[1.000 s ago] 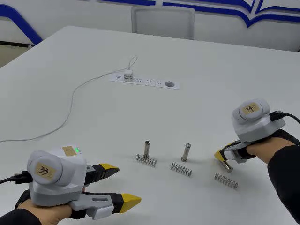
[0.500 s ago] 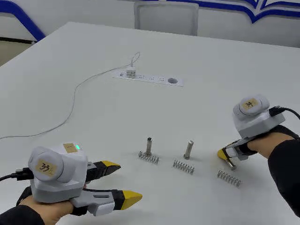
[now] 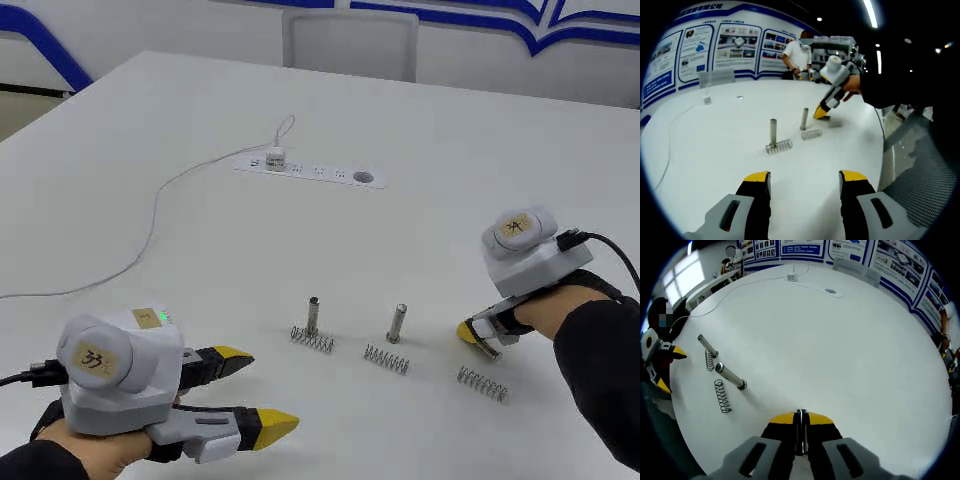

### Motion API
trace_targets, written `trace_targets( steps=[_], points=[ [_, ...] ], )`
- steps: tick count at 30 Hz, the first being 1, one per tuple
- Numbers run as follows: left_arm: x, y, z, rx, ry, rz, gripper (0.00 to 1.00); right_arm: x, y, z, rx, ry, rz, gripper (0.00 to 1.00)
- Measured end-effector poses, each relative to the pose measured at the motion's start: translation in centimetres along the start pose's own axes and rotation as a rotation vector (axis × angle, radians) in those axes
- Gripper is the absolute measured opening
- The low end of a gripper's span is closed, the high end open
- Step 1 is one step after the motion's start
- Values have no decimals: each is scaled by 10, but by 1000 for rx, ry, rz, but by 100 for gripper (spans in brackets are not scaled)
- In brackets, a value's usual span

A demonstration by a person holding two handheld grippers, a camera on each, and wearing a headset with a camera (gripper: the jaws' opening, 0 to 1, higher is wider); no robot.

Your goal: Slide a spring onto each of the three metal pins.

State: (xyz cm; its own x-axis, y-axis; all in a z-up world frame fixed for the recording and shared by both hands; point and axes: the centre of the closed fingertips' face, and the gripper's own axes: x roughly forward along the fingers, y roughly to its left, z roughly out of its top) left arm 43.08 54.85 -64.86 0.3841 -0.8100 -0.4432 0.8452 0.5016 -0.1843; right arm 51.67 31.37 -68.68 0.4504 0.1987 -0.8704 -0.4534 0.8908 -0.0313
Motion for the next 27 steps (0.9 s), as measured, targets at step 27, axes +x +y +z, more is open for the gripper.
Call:
trace_targets(
  steps=[27],
  points=[
    [-2,1,7,16,-15,5,55,-47,0,6,53,-183,-26,9]
  ],
)
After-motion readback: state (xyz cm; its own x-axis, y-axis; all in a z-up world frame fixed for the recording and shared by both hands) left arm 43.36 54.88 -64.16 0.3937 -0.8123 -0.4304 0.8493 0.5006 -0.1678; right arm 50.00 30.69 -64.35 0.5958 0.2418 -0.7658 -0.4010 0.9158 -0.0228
